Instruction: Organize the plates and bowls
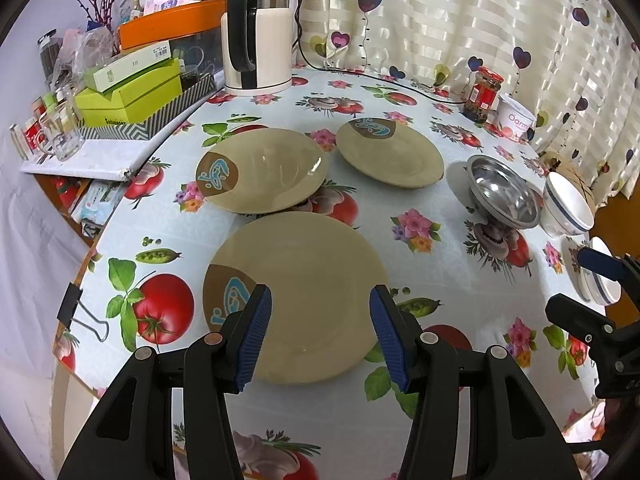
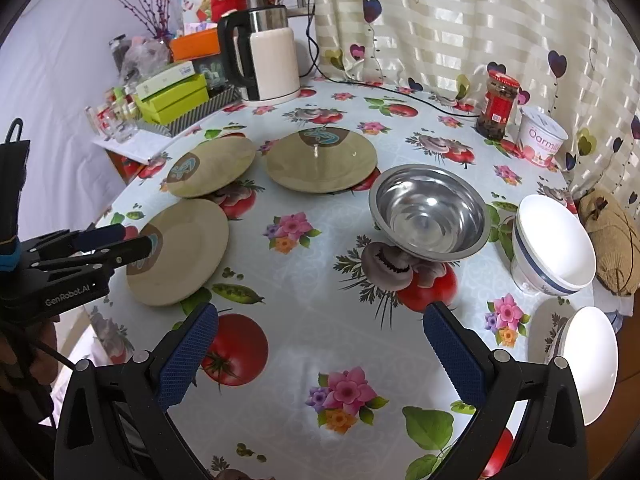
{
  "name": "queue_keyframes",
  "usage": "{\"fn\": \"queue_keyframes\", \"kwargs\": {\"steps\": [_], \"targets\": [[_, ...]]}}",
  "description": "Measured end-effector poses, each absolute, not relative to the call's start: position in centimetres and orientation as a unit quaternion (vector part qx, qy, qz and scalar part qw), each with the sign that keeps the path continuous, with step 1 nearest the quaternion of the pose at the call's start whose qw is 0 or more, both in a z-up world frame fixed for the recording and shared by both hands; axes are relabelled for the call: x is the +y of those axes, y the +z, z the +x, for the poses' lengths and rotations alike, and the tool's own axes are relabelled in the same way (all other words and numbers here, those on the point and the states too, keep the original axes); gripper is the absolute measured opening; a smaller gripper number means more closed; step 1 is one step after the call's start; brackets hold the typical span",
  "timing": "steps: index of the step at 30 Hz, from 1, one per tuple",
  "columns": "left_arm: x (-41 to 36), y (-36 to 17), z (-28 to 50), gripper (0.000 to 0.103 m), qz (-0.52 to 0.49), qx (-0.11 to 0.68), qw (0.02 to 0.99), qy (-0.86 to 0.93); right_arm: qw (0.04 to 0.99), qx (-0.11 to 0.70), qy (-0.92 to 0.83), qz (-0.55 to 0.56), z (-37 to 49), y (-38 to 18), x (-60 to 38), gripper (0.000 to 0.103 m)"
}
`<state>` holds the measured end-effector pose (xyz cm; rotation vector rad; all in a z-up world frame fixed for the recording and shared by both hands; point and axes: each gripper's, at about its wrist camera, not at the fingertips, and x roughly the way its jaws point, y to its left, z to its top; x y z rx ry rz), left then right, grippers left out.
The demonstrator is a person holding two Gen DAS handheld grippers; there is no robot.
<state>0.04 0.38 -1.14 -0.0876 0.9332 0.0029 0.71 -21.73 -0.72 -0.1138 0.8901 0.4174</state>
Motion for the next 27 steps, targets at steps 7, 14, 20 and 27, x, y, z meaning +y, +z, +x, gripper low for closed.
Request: {"fn": "queue_keyframes", "kwargs": {"steps": [7,14,20,27], "targets": [[0.33,-1.09,-0.08,0.052,-0.043,0.450,0.892,-0.001,0.880,0.427,0.200,-0.055,0.68,-0.77,-21.73,0.103],[0.27,-0.96,-0.19,0.052,-0.043,0.449,0.892,0.000,0.880,0.428,0.200,-0.055,0.68,-0.74,-21.76,0.103],[0.40,-0.87,-0.22,0.052,-0.046,0.449,0.892,-0.002,0.880,0.427,0.201,-0.054,0.56,-0.73,-21.68,0.103],[0.49,-0.75,-0.29,0.052,-0.047,0.450,0.892,0.002,0.880,0.427,0.201,-0.055,0.60,-0.75,-21.64,0.103]]}}
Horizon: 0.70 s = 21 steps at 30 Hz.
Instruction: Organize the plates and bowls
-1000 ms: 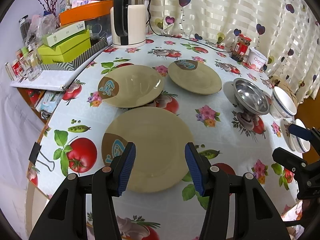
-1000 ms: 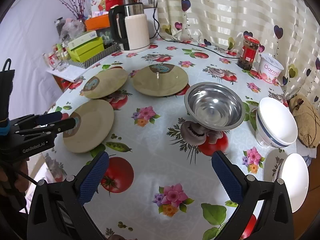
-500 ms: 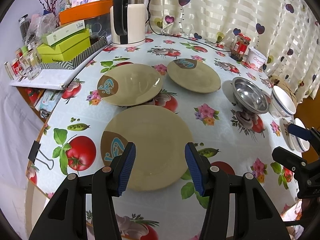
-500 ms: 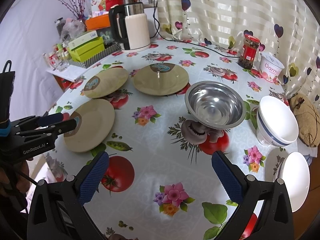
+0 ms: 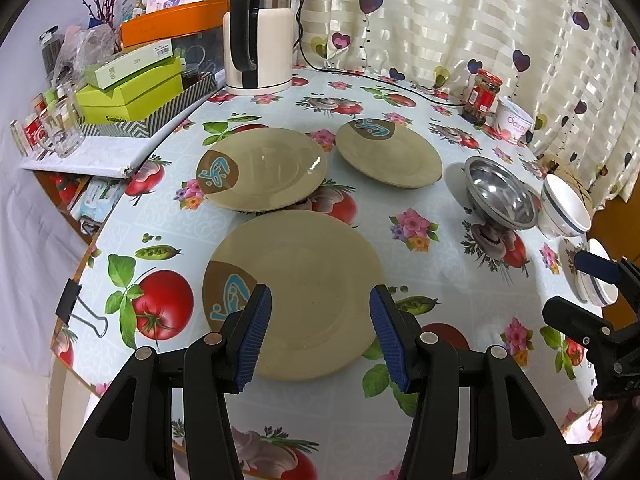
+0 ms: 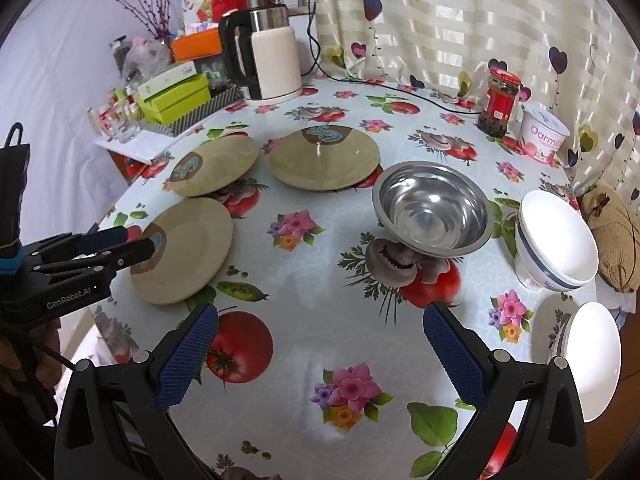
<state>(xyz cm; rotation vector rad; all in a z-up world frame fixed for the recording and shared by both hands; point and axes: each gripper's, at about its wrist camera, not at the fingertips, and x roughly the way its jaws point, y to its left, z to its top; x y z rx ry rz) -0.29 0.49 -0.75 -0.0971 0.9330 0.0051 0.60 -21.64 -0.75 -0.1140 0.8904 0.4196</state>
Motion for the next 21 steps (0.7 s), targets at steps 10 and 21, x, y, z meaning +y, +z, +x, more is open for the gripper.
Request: {"fn": "queue_keyframes", "kwargs": {"steps": [10,21], "targets": [[0.81,-0.95,-0.20,0.052,-0.057,0.450,0.891,-0.006,0.879,0.428,0.201,-0.056,0.47,-0.64,-21.29,0.103],[0.52,-1.11,-0.24,0.052,-0.056,0.451,0.890,-0.007,0.879,0.428,0.202,-0.056,0.40,-0.66,-21.09,0.103]]}}
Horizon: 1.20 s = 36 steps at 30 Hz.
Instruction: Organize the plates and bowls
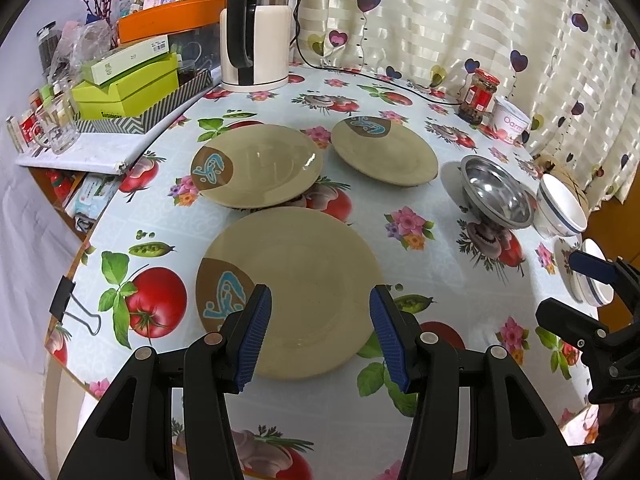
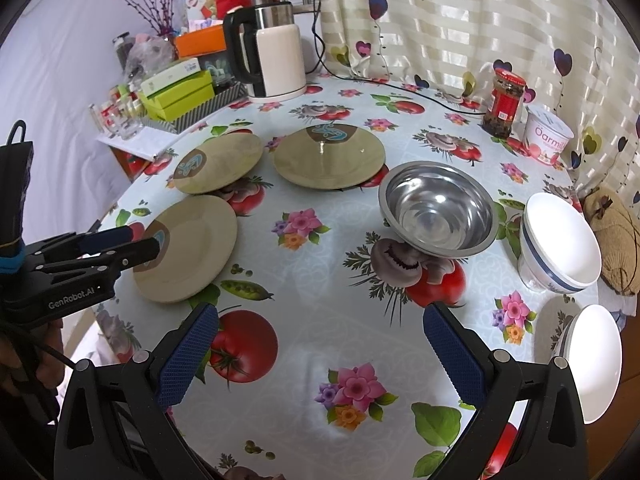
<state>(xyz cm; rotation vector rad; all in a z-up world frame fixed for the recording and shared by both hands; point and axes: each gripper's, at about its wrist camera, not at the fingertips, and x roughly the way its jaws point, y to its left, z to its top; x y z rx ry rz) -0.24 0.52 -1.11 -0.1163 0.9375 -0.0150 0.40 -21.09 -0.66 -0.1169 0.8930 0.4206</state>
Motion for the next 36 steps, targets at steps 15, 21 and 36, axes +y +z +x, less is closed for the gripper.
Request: {"fn": "queue_keyframes", "kwargs": {"steps": [15,21,36], "targets": [[0.6,-1.2,0.0,0.052,-0.049,0.452,0.891,-0.005,0.878,0.430,0.202,-0.056,0.5,-0.7,-20.9,0.103],[0.5,-1.2,0.1,0.052,-0.043,0.451,0.891,-0.005,0.878,0.431,0.202,-0.057,0.6,-0.8,-20.7,0.103],[0.7,-1.4,0.4,0.052,-0.053,0.452,0.890,-0.008,0.875,0.436,0.204,-0.058,0.9,-1.5,-20.3,0.103]]}}
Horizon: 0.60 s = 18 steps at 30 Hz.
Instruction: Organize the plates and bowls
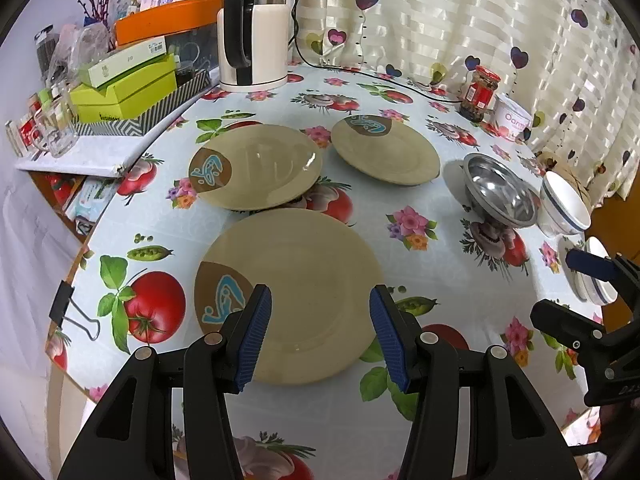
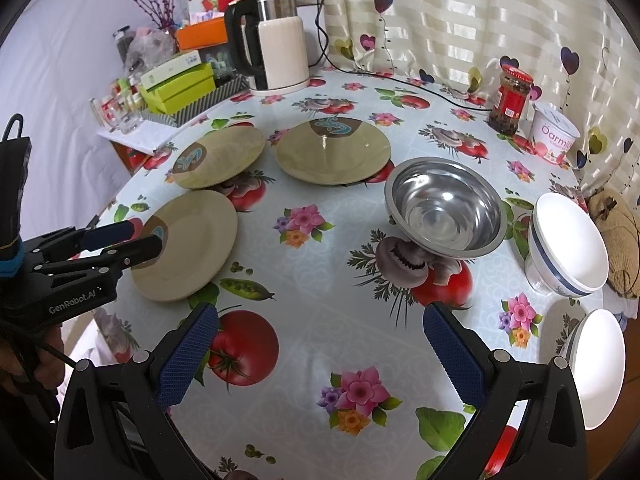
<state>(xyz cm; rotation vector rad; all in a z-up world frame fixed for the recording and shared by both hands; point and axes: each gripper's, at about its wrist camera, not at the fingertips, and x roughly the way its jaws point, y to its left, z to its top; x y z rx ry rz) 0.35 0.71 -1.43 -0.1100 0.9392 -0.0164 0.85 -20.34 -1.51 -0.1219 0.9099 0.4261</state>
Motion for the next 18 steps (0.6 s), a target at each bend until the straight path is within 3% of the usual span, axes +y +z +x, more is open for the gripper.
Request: {"fn": "queue_keyframes", "kwargs": {"steps": [18], "targets": [[1.43,-1.90,0.71,0.052,-0.068,0.454,0.888,-0.003,0.868,0.443,0.214,-0.061,1.67,-1.49,-19.80,0.103]]}}
